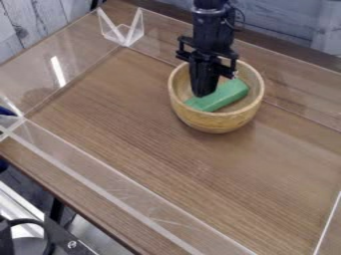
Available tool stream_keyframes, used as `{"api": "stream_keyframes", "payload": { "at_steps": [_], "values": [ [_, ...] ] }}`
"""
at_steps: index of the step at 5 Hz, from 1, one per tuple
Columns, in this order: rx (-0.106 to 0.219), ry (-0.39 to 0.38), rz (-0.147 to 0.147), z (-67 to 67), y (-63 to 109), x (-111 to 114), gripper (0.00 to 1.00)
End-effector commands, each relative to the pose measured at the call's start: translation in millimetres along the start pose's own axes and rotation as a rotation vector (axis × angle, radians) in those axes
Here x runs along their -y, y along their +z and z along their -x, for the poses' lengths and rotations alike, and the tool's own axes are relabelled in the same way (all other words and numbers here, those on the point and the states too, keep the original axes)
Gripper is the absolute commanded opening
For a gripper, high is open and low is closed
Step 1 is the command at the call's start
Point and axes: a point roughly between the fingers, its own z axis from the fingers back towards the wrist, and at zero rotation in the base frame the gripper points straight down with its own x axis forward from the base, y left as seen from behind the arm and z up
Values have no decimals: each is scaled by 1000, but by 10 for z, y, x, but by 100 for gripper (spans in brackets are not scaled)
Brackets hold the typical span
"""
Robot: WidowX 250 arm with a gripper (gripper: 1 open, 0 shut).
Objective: Put the green block in the brown bowl
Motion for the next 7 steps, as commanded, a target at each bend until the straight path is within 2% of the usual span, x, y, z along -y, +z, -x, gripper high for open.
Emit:
{"api": "stream_keyframes", "payload": {
  "at_steps": [1, 2, 4, 7],
  "values": [
    [48, -1, -24, -48, 137, -43, 0],
    [43, 1, -23, -48, 121, -59, 0],
    [87, -3, -25, -4, 321, -33, 0],
    [119, -7, -23, 32, 482, -7, 0]
  ]
}}
